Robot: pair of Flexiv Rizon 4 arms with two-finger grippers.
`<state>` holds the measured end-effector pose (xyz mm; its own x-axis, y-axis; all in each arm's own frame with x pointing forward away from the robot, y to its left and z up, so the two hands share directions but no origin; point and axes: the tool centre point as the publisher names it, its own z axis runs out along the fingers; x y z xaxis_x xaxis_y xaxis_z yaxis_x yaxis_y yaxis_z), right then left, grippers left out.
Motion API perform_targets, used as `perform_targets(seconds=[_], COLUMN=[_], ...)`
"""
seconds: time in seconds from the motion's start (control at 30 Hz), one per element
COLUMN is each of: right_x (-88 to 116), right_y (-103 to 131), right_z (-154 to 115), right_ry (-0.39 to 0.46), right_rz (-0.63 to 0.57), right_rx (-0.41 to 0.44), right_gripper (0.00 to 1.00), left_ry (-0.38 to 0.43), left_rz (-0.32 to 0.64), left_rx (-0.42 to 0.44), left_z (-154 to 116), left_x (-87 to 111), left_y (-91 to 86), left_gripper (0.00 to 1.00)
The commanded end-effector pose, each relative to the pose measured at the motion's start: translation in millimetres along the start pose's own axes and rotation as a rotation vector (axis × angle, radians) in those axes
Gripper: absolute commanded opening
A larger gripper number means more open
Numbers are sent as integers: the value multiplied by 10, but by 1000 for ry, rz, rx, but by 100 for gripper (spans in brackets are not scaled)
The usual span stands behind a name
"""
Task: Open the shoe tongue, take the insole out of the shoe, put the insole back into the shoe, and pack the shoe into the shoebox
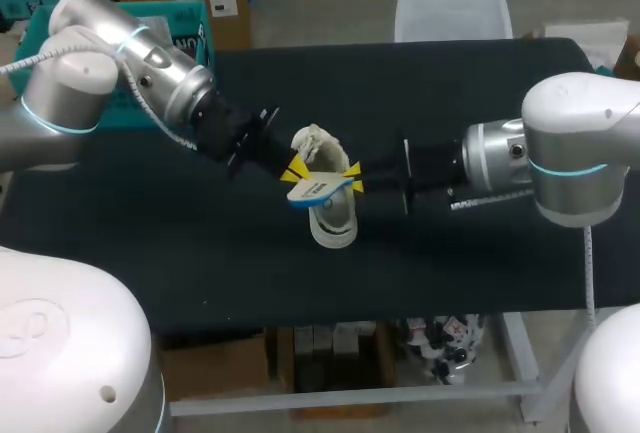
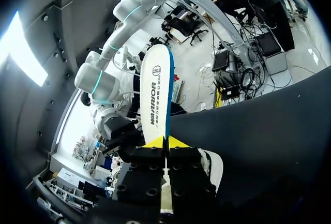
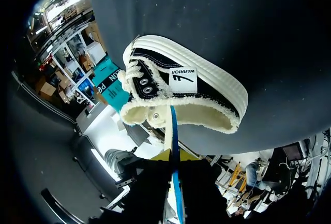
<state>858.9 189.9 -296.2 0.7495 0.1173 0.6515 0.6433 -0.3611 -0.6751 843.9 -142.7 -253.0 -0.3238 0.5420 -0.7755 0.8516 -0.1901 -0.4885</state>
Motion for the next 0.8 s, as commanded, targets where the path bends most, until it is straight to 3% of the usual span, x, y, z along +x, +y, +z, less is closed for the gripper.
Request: perform_targets(seconds=[0.03, 0.13, 0.2, 0.23, 0.37, 0.57, 0.67, 0.8], right_x=[4, 15, 23, 30, 72, 85, 79, 64], right_y=[34, 40, 49, 54, 34, -2, -4, 8], right_z=[-9, -9, -22, -34, -37, -51, -67, -69], right_ry=[3, 0, -1, -1, -6, -8, 0, 6], right_rz=[-1, -5, -10, -12, -30, -49, -54, -56], right_rx=[40, 38, 37, 38, 34, 24, 25, 28], right_gripper=[0, 0, 0, 0, 0, 0, 0, 0], left_ry=[-4, 11, 19, 22, 33, 32, -13, -18], left_rz=[-7, -47, -80, -107, -249, -686, -748, -724], left_rx=[7, -11, -18, -29, -94, -187, -317, -339], left_z=[20, 23, -5, -27, -160, -319, -289, -276], left_x=[10, -5, -19, -28, -40, 109, 262, 349], left_y=[55, 70, 83, 79, 58, 180, 161, 216], left_gripper=[0, 0, 79, 100, 100, 100, 100, 100])
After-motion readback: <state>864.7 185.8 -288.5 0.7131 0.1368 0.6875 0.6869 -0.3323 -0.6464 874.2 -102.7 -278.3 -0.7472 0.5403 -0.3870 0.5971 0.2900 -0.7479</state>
